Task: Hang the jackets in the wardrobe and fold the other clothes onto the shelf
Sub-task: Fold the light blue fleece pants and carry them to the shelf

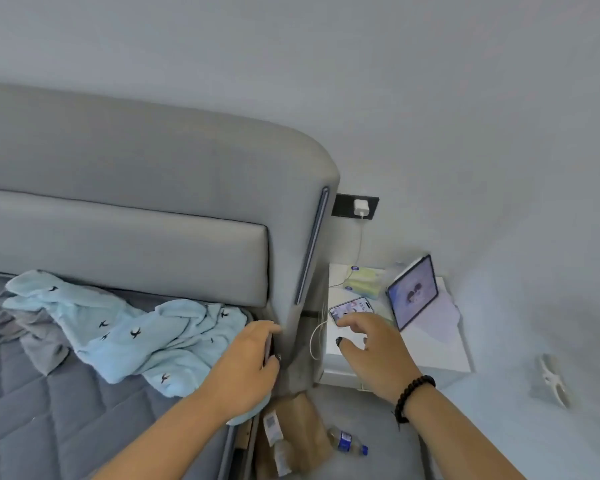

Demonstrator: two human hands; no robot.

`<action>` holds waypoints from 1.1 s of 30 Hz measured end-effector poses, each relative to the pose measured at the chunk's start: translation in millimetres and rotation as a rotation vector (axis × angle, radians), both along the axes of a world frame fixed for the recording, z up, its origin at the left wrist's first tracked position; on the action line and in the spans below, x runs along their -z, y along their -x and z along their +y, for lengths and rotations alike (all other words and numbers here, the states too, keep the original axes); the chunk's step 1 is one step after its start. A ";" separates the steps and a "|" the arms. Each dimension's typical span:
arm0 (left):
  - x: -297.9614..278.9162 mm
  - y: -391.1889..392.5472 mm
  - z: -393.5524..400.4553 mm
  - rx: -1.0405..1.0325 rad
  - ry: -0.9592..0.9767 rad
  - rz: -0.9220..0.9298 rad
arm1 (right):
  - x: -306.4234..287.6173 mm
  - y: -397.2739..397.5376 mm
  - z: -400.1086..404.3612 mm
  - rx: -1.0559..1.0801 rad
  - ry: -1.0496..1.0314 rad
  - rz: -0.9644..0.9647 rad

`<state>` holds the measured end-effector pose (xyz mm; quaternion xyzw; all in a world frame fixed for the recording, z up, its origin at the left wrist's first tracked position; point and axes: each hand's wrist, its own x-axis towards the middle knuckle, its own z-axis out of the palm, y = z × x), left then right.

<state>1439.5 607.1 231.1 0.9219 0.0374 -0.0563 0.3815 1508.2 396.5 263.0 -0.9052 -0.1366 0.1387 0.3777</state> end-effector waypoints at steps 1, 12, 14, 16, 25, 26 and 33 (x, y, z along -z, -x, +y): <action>7.2 -2.1 7.6 -0.039 0.008 0.019 | 6.2 -11.0 9.3 -0.034 0.006 0.019; 82.5 -23.9 91.4 -0.359 0.088 0.285 | 72.5 -81.4 106.4 -0.264 0.057 0.196; 98.9 -34.2 110.3 -0.356 0.078 0.325 | 91.9 -84.8 120.5 -0.268 0.078 0.226; 116.1 -49.7 134.6 -0.348 0.044 0.335 | 110.6 -90.0 134.9 -0.245 0.084 0.248; 233.2 -121.8 243.7 -0.311 -0.454 0.597 | 213.3 -105.1 192.5 -0.230 0.154 0.372; 245.7 -127.2 252.1 -0.303 -0.540 0.635 | 223.0 -106.3 196.6 -0.231 0.158 0.384; 308.9 -111.0 279.5 -0.507 -0.627 0.770 | 258.3 -99.7 204.1 -0.246 0.211 0.460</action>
